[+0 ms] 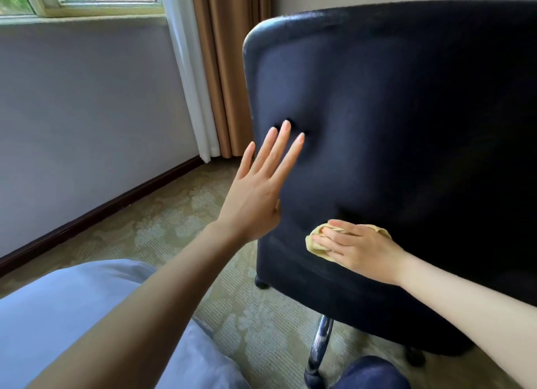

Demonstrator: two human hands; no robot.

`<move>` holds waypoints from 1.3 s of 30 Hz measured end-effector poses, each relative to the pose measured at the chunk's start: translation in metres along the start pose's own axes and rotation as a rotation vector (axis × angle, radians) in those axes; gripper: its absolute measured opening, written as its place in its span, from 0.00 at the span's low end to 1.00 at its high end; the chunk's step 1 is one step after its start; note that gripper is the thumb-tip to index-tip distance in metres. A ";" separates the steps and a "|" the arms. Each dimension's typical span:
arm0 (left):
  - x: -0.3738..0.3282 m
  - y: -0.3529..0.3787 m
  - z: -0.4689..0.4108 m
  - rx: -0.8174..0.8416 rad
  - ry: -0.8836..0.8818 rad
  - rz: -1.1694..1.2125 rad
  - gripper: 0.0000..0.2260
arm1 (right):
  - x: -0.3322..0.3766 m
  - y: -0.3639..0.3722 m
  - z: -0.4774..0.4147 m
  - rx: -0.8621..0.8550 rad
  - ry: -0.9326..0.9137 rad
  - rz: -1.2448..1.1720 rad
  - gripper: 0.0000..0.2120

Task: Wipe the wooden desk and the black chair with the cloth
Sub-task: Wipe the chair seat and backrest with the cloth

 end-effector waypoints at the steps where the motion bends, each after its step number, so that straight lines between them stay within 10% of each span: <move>1: -0.001 0.004 0.001 0.021 -0.003 -0.035 0.49 | -0.001 -0.002 0.011 0.048 0.006 -0.044 0.19; 20: 0.036 -0.021 -0.013 0.133 0.134 -0.189 0.43 | -0.079 -0.078 -0.058 -0.758 0.283 0.148 0.08; 30: 0.049 -0.019 -0.025 0.159 0.141 -0.211 0.42 | -0.021 -0.008 -0.139 -0.434 0.232 -0.050 0.14; 35: 0.045 -0.018 -0.026 0.167 0.096 -0.207 0.37 | 0.026 0.036 -0.114 0.017 0.043 0.127 0.22; 39: 0.038 -0.010 -0.026 0.174 0.013 -0.222 0.40 | 0.049 0.054 -0.072 -0.022 -0.028 -0.021 0.15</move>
Point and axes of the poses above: each hand's wrist, its own z-axis away from the middle knuckle, its own y-axis out of the palm, x = y × z, the point moved 1 cm from there along -z, towards the middle knuckle, and after that the axes turned 7 degrees about -y, right-handed, at the moved point
